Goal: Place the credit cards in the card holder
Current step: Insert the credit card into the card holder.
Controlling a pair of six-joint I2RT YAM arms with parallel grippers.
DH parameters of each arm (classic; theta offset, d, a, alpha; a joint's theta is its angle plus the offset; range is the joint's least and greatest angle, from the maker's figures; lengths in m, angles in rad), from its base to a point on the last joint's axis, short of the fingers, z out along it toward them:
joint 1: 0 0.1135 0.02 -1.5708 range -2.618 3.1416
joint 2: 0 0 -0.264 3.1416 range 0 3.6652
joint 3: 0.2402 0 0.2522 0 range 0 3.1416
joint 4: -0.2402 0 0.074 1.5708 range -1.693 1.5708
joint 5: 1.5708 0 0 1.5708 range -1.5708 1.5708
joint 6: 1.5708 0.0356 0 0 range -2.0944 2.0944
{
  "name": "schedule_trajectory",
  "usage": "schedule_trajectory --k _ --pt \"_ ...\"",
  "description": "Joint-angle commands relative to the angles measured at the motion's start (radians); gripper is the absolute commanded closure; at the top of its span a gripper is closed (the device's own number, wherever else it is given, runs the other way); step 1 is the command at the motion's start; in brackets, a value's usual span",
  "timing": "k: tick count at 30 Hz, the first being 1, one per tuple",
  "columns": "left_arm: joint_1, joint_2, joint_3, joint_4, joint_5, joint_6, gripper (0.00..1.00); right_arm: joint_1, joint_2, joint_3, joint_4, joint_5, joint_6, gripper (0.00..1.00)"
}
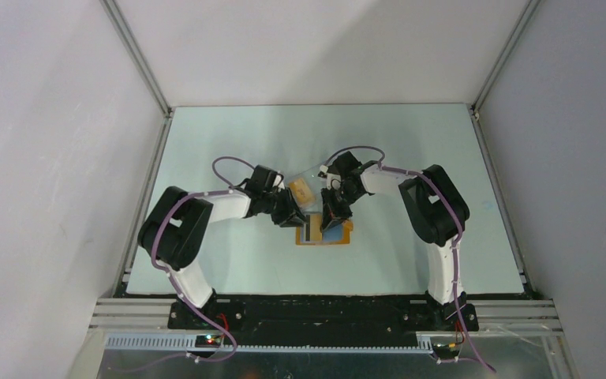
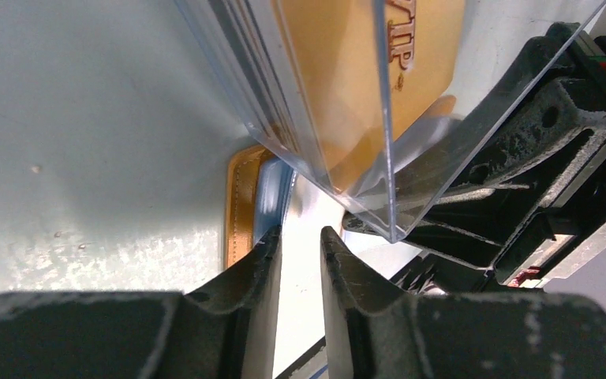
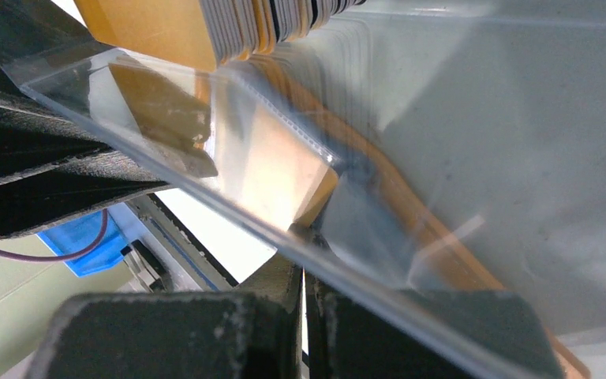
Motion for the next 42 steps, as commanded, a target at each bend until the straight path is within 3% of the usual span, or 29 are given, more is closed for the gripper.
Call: schedule_trajectory --k 1,8,18,28,42 --pt "-0.025 -0.036 0.025 0.089 0.065 -0.014 0.73 0.010 0.076 -0.039 -0.112 0.055 0.031 1.00" --pt "-0.042 -0.046 0.033 0.103 0.128 0.001 0.73 0.005 0.058 -0.037 -0.100 0.047 0.037 0.91" --pt "-0.069 -0.036 0.021 0.103 0.091 0.003 0.75 -0.021 0.010 -0.038 -0.022 -0.089 0.072 0.74" --pt "-0.077 -0.066 0.046 0.114 0.102 0.001 0.77 -0.036 -0.010 -0.039 0.023 -0.200 0.110 0.69" --pt "-0.082 -0.111 0.032 0.140 0.132 -0.008 0.78 -0.034 -0.036 -0.039 0.063 -0.228 0.157 0.65"
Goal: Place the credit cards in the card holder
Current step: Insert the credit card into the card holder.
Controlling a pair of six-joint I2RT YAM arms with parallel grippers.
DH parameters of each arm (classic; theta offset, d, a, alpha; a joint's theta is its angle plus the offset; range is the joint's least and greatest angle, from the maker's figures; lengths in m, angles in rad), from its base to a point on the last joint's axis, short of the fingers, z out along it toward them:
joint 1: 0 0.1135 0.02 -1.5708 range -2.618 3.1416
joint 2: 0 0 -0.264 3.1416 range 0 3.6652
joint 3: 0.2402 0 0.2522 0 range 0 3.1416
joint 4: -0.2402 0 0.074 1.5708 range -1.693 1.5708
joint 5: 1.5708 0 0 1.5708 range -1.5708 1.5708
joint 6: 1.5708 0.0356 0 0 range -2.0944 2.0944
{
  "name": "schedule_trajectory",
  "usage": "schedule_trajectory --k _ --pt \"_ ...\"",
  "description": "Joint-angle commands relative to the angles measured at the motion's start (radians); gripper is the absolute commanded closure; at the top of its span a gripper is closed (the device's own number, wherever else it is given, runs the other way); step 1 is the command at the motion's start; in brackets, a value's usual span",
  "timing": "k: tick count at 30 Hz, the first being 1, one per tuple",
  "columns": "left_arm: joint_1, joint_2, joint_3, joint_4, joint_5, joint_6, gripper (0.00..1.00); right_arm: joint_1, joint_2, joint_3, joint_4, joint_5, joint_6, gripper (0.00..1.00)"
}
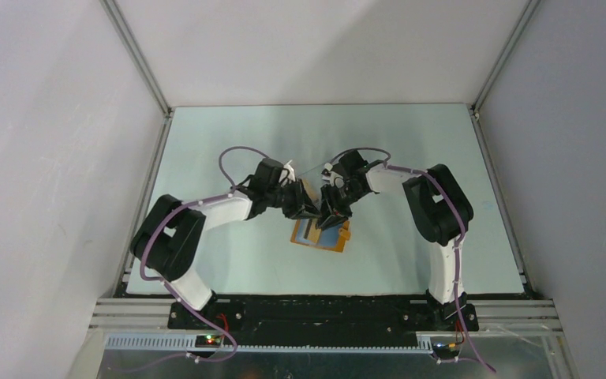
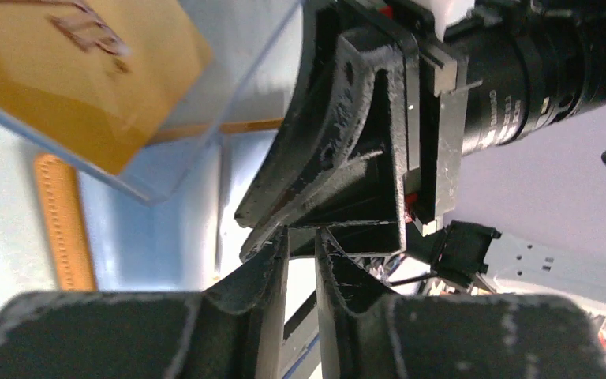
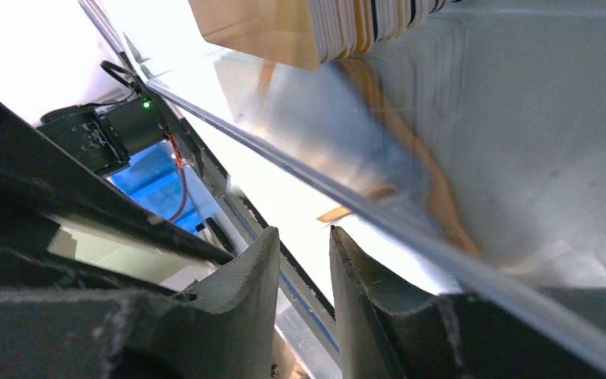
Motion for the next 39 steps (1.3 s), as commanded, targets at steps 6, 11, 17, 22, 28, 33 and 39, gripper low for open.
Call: schedule_trajectory --k 6,11,17,22,28,33,39 --pt "-0.032 0.002 0.000 0.033 0.045 -0.003 0.79 0.010 -0.026 -0.014 -0.005 -0.007 0.062 0.60" --pt "-0.024 -0.024 -0.001 -0.019 -0.042 0.038 0.77 0.017 -0.059 -0.014 -0.080 0.083 0.017 0.54" --pt "0.000 -0.062 -0.018 -0.139 -0.122 0.085 0.72 0.029 -0.086 -0.014 -0.128 0.145 -0.013 0.52" --pt "0.037 -0.079 -0.079 -0.160 -0.202 0.092 0.67 0.034 -0.098 -0.014 -0.162 0.168 -0.030 0.52" --pt "0.042 -0.033 -0.060 -0.168 -0.207 0.103 0.64 0.036 -0.139 -0.017 -0.227 0.239 -0.068 0.52" --pt "0.040 -0.016 -0.042 -0.175 -0.187 0.112 0.64 0.032 -0.162 -0.045 -0.273 0.307 -0.092 0.53" --pt "0.037 -0.021 -0.033 -0.175 -0.172 0.120 0.65 0.026 -0.163 -0.116 -0.245 0.316 -0.089 0.53"
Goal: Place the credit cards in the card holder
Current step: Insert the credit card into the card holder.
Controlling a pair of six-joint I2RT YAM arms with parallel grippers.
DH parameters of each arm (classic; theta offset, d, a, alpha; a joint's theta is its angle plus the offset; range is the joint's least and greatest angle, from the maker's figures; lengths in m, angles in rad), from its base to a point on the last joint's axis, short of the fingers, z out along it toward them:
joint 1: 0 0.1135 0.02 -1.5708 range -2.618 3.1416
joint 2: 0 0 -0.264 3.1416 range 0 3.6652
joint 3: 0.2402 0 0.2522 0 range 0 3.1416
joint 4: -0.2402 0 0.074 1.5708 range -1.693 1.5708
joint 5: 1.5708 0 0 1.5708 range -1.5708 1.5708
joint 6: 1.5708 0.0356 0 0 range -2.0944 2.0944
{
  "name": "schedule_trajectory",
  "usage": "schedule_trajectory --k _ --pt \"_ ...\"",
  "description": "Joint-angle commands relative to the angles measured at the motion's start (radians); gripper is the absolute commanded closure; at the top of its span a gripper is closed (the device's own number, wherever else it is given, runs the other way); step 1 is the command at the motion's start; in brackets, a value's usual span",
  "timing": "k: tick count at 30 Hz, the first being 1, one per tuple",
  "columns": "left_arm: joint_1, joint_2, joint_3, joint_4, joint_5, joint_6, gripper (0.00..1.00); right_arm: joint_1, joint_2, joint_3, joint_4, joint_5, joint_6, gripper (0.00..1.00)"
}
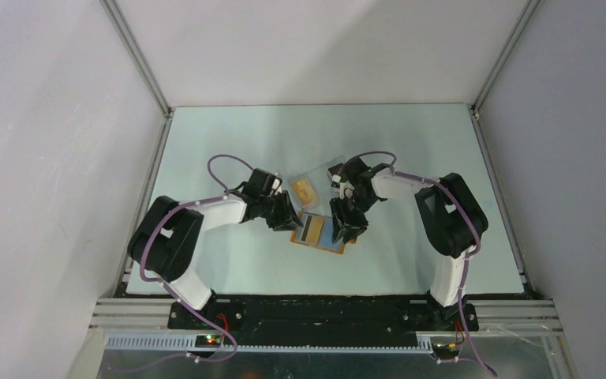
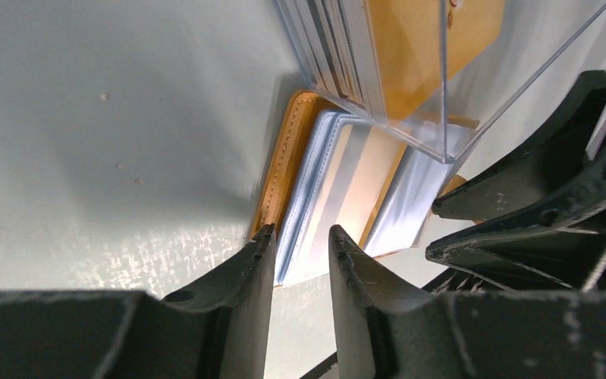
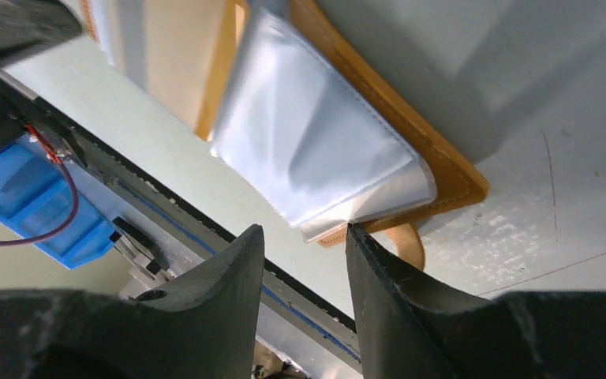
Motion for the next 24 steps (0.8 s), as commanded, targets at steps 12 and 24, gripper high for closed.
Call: schedule_trajectory --k 12,24 --pt "-0.052 -0.034 0.079 -0.022 -0.023 0.037 0.66 -0.013 0.011 -0.063 0.018 0.025 -0.001 0.54" --pt "-0.184 0.000 0.173 -0.056 -0.050 0.042 0.64 -0.095 -0.050 -0.100 0.092 -0.160 0.050 0.73"
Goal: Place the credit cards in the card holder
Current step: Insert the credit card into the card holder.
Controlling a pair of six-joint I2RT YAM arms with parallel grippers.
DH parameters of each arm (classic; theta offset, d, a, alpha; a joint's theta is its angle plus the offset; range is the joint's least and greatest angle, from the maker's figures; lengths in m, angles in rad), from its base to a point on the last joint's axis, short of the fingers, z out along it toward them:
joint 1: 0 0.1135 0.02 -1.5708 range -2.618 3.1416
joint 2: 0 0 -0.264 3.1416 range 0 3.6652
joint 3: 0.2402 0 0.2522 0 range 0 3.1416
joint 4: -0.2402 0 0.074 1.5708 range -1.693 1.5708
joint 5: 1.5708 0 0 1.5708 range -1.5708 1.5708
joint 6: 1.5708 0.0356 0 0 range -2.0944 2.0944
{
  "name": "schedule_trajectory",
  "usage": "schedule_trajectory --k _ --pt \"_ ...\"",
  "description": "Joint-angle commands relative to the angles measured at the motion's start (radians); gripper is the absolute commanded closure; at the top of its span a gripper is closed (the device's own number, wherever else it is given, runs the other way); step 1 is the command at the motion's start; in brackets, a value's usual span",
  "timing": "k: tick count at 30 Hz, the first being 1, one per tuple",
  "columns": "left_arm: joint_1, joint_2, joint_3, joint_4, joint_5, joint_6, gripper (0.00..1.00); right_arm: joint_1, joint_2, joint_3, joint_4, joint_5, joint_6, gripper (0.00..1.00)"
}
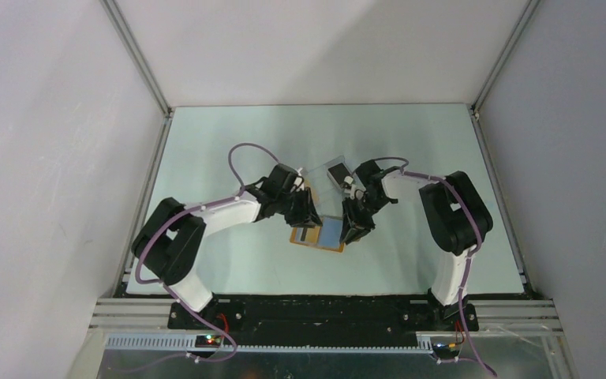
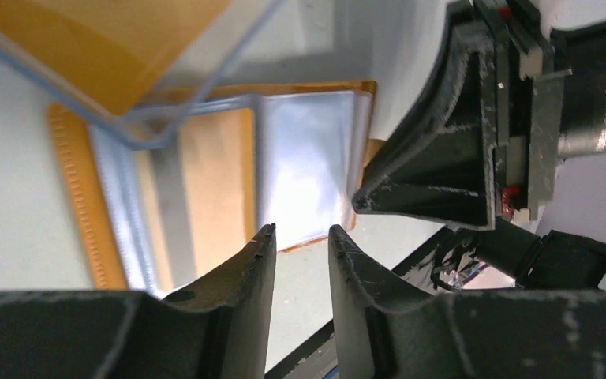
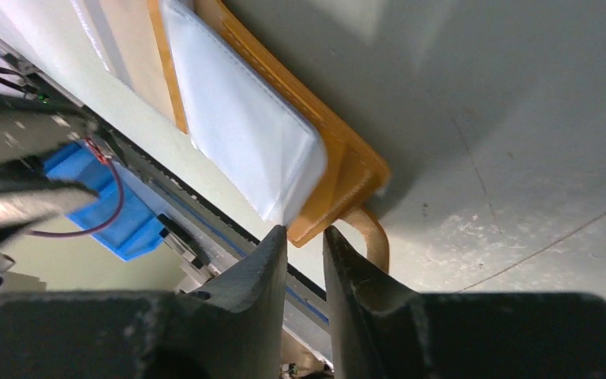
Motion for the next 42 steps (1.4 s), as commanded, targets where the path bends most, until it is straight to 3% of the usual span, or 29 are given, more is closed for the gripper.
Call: schedule_trajectory --k 1,6,14,21,25,31,33,42 --pt "-0.038 0.016 0.060 -0.020 -0.028 0.026 0.63 -0.014 -0.045 -0.002 0.042 -0.069 0.024 0.74" --pt "-0.098 0.056 0.112 -0.065 -0.066 0.040 0.56 -0.017 -0.026 -0.001 0.042 -0.069 0.024 0.86" --pt "-0.164 0.138 0.242 -0.266 -0.265 0.063 0.49 -0.016 -0.016 -0.002 0.053 -0.076 0.027 0.91" --pt "-0.201 0.227 0.339 -0.368 -0.331 0.074 0.48 -0.017 -0.011 -0.001 0.056 -0.079 0.026 0.94" --pt "-0.228 0.286 0.390 -0.416 -0.364 0.055 0.55 -0.016 -0.008 -0.001 0.054 -0.076 0.024 0.96" --pt "-0.234 0.285 0.398 -0.418 -0.392 0.046 0.95 -0.016 -0.009 -0.001 0.044 -0.065 0.014 0.96" --pt "-0.234 0.278 0.403 -0.418 -0.393 0.053 0.99 -0.016 -0.014 -0.002 0.042 -0.064 0.012 0.96" --pt "-0.210 0.189 0.405 -0.409 -0.363 0.056 1.00 -0.022 -0.060 0.000 0.031 -0.069 0.007 0.97"
